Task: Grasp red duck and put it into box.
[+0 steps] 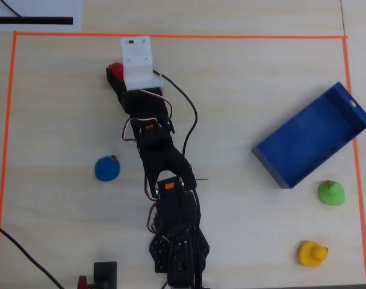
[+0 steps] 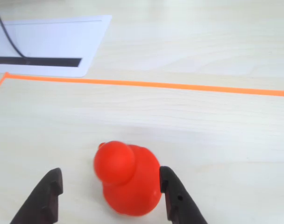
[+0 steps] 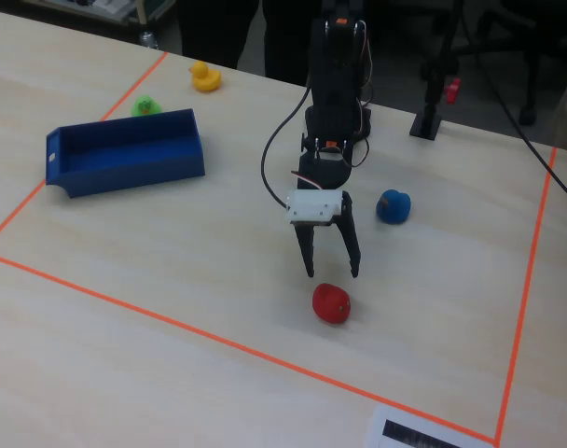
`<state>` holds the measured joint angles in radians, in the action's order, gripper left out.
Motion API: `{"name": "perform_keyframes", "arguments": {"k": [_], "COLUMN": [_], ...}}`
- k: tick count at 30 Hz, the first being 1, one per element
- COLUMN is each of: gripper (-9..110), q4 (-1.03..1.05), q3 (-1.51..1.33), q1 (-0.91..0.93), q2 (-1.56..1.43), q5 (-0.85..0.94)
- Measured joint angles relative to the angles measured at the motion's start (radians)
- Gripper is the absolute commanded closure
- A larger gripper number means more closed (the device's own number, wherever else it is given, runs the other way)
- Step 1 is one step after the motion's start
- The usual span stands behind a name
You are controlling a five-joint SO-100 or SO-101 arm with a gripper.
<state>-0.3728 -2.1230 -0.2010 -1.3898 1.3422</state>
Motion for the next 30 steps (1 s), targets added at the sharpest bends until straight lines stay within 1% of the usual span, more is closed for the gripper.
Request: {"name": "perform_keyframes", "arguments": {"k": [7, 17, 23, 30], "gripper": [70, 69, 69, 69], "q4": [-0.032, 0.0, 0.005, 0.005], "q3": [0.035, 0.038, 0.107, 0.193], "q1": [0.014, -0.021, -0.064, -0.072], "q2": [0.06, 0.077, 0.141, 0.224], "q5": [0.0, -0.018, -0.025, -0.025]}}
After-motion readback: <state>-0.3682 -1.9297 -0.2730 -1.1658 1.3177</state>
